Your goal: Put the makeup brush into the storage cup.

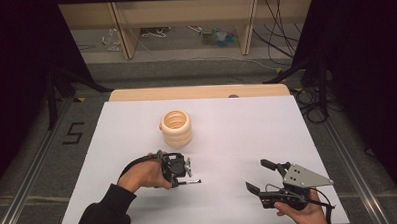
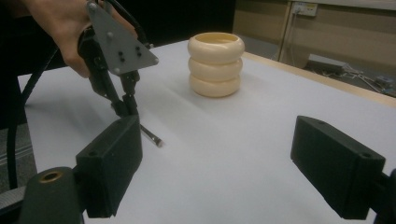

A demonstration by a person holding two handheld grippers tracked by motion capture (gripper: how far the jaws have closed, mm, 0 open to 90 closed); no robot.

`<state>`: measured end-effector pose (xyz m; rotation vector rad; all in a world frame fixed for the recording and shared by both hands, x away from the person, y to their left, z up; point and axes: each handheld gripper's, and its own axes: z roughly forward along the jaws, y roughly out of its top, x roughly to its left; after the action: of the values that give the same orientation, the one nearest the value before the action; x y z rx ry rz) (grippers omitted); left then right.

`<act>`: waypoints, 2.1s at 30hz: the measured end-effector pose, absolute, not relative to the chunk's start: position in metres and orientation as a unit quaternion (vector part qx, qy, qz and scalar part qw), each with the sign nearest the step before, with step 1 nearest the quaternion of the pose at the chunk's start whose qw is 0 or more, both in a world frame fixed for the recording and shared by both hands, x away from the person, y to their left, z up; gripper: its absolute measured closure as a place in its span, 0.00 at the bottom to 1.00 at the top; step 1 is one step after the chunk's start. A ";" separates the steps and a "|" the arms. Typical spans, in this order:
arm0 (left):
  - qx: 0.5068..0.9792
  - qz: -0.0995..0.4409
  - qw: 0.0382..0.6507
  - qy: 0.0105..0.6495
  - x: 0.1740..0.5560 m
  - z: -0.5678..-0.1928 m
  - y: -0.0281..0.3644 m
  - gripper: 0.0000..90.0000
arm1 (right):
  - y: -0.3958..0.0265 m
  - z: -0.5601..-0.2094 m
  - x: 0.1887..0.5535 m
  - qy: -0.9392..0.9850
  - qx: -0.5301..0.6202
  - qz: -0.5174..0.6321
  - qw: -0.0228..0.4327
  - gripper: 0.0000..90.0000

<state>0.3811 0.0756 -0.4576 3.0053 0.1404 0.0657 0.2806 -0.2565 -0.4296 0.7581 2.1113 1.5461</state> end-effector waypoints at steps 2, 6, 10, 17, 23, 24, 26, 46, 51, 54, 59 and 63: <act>0.997 0.022 0.066 0.044 0.381 -0.457 0.076 0.92 | -0.257 -0.429 0.280 0.760 0.272 0.552 0.207 0.20; 0.996 0.018 0.073 0.049 0.382 -0.458 0.077 0.93 | -0.256 -0.430 0.280 0.759 0.272 0.553 0.210 0.20; 0.995 0.022 0.079 0.049 0.384 -0.455 0.079 0.93 | -0.256 -0.430 0.281 0.759 0.271 0.553 0.211 0.20; 0.993 0.029 0.104 0.043 0.381 -0.442 0.080 0.93 | -0.256 -0.430 0.281 0.762 0.268 0.553 0.206 0.20; 0.988 0.048 0.143 0.045 0.381 -0.429 0.084 0.93 | -0.256 -0.430 0.281 0.762 0.268 0.553 0.204 0.20; 0.986 0.056 0.151 0.050 0.382 -0.427 0.084 0.93 | -0.256 -0.430 0.281 0.762 0.268 0.553 0.204 0.19; 0.981 0.069 0.171 0.060 0.384 -0.423 0.085 0.93 | -0.255 -0.431 0.281 0.761 0.269 0.555 0.200 0.19; 0.926 0.100 0.334 0.142 0.395 -0.402 0.094 0.93 | -0.255 -0.431 0.281 0.760 0.268 0.554 0.208 0.19; 0.895 0.104 0.392 0.186 0.398 -0.402 0.101 0.93 | -0.255 -0.430 0.280 0.761 0.270 0.551 0.209 0.19; 0.877 0.114 0.423 0.197 0.400 -0.398 0.104 0.93 | -0.255 -0.430 0.280 0.761 0.270 0.551 0.208 0.19; 0.859 0.125 0.450 0.210 0.400 -0.394 0.107 0.93 | -0.255 -0.430 0.280 0.761 0.271 0.552 0.207 0.19; 0.846 0.131 0.467 0.221 0.401 -0.392 0.110 0.93 | -0.255 -0.430 0.280 0.762 0.271 0.551 0.207 0.19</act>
<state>0.4014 0.1096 -0.3922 2.0762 0.5432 0.3223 0.2800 -0.2551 -0.4305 0.7532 2.1206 1.5343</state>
